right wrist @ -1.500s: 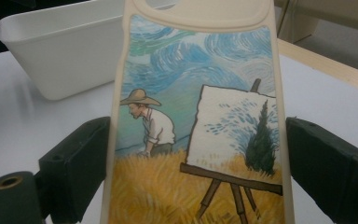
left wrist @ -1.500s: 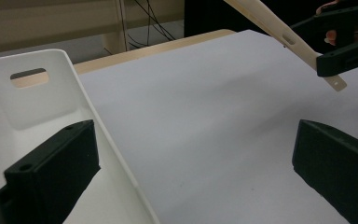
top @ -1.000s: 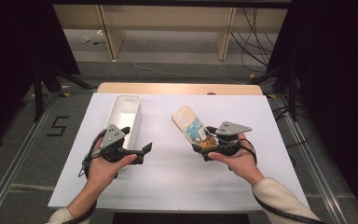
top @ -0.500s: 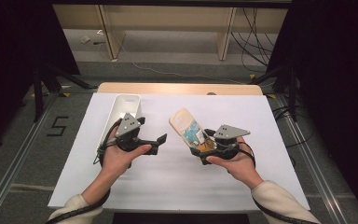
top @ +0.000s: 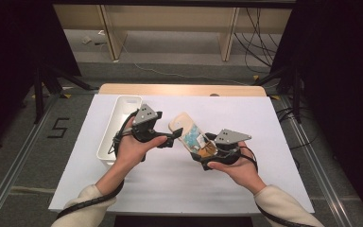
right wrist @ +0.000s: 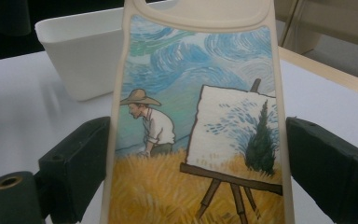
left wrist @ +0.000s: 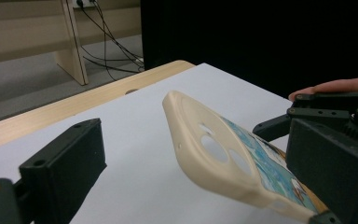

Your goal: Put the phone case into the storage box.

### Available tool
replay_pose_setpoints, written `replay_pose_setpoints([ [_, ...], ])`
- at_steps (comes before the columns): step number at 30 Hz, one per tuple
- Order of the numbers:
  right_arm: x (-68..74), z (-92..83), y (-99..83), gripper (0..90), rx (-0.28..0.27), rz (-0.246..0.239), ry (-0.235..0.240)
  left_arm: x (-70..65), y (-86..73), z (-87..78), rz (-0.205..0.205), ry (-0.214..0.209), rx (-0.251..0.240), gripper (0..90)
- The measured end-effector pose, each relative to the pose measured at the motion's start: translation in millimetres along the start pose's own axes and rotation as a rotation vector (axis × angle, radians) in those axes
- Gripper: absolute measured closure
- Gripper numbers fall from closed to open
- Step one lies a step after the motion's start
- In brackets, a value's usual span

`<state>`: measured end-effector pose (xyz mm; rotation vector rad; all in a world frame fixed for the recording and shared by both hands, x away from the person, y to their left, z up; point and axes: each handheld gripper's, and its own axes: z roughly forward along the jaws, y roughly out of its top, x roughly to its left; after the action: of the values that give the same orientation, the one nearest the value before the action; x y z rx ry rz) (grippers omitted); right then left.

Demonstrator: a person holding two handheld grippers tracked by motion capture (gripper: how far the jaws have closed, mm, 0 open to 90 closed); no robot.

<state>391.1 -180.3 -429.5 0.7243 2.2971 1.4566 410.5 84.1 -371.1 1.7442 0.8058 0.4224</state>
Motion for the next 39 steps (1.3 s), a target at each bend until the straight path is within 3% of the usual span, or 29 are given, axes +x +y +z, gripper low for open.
replay_pose_setpoints([
  [10,1.8,-0.7,0.6,11.2,-0.003,-0.015,-0.006,-1.5,5.2,15.3,-0.020,-0.035,0.021,14.0],
  [28,3.7,-0.6,1.8,11.2,-0.002,-0.035,-0.011,4.7,4.3,25.4,-0.064,-0.033,0.042,21.1],
  [39,4.9,-0.3,1.9,11.2,-0.002,-0.044,-0.013,6.2,4.5,30.1,-0.094,-0.038,0.047,33.1],
])
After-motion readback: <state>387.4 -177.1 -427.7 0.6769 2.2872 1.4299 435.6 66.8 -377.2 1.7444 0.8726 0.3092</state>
